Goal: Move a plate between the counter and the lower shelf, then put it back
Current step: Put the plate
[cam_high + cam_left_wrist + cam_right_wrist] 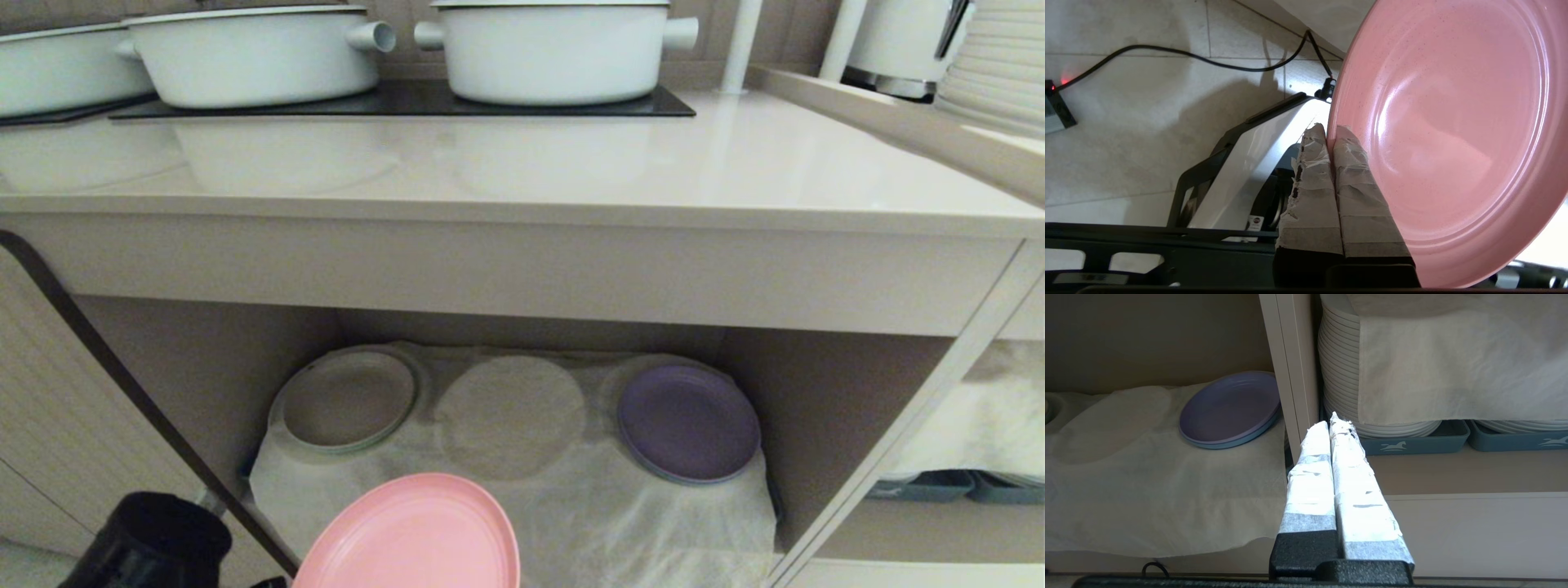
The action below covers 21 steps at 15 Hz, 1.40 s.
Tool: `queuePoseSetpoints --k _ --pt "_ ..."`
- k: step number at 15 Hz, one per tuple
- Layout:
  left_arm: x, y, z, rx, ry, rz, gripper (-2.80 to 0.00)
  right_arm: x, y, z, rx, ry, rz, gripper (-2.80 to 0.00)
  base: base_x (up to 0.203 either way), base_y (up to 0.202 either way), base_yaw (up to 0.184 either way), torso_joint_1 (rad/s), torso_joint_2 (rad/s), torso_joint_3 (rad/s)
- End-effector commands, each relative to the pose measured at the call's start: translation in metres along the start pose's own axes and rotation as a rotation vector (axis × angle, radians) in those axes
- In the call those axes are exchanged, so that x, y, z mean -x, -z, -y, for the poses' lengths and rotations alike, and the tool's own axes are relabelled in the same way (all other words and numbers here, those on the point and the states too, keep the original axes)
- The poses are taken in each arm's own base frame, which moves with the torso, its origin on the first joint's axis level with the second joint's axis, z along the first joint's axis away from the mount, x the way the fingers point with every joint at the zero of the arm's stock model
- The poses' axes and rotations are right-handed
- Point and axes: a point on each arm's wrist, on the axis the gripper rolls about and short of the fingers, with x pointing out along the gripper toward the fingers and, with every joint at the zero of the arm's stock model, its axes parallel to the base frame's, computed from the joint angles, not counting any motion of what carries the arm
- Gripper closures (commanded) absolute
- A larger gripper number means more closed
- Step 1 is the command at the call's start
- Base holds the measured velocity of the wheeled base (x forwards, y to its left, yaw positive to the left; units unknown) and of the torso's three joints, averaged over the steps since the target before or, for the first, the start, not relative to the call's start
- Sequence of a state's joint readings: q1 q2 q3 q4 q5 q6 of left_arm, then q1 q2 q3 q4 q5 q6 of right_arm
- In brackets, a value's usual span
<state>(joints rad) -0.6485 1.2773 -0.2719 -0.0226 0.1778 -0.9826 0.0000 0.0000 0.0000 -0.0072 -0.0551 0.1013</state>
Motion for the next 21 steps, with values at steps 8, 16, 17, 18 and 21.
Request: queuePoseSetpoints --k 8,16,17,18,21 --pt "0.035 0.018 -0.021 -0.082 0.113 -0.003 0.00 0.000 0.000 0.000 -0.001 0.000 0.000 0.00 0.000 0.000 0.000 0.000 0.00 0.000" --pt "0.044 0.022 -0.026 -0.082 0.175 -0.011 0.00 0.000 0.000 0.000 0.000 0.000 0.000 0.00 0.000 0.000 0.000 0.000 0.00 0.000" --pt "0.043 0.022 -0.026 -0.080 0.177 -0.025 0.00 0.000 0.000 0.000 0.000 0.000 0.000 0.00 0.000 0.000 0.000 0.000 0.00 0.000" --pt "0.043 0.021 -0.025 -0.076 0.178 -0.034 0.00 0.000 0.000 0.000 0.000 0.000 0.000 0.00 0.000 0.000 0.000 0.000 0.00 0.000" --pt "0.039 0.018 -0.021 -0.060 0.159 -0.053 0.00 0.000 0.000 0.000 0.000 0.000 0.000 0.00 0.000 0.000 0.000 0.000 0.00 0.000"
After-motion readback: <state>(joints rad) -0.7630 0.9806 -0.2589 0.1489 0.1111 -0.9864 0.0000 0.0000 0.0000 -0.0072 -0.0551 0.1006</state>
